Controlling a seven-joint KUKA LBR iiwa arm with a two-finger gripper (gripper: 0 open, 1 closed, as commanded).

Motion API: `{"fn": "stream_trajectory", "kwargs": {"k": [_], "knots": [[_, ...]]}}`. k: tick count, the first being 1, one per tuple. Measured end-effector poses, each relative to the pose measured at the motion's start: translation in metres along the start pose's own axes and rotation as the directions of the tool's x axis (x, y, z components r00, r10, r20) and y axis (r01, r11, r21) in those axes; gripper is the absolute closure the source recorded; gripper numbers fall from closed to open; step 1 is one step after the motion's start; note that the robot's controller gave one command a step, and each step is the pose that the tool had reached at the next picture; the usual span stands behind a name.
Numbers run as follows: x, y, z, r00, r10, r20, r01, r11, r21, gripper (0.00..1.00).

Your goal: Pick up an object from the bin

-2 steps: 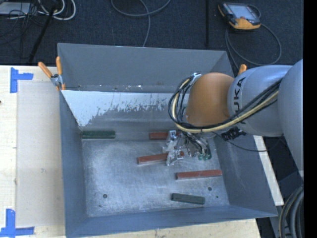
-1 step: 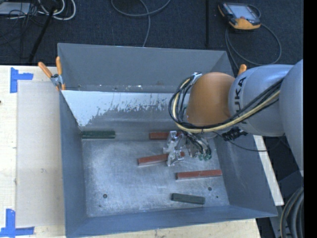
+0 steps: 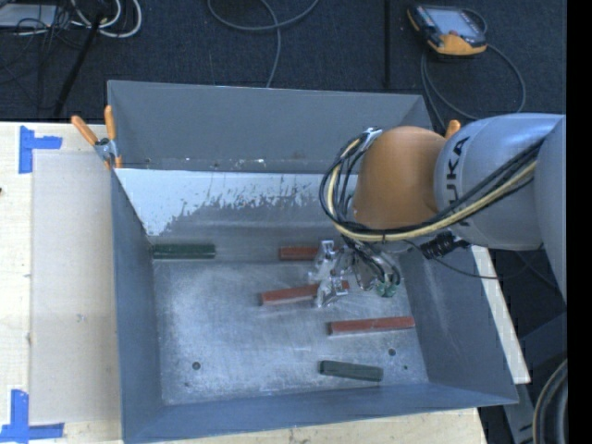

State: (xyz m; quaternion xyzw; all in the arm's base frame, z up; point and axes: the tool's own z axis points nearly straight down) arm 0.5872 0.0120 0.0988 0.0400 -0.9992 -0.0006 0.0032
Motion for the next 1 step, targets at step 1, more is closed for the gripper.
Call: {"fn": "stream_trajectory", "kwargs": {"k": [1], "knots": [[-0.0027,-0.0002,-0.0144,1.000,0.001,0.009,-0.001,1.000,0.001,1.00]]}}
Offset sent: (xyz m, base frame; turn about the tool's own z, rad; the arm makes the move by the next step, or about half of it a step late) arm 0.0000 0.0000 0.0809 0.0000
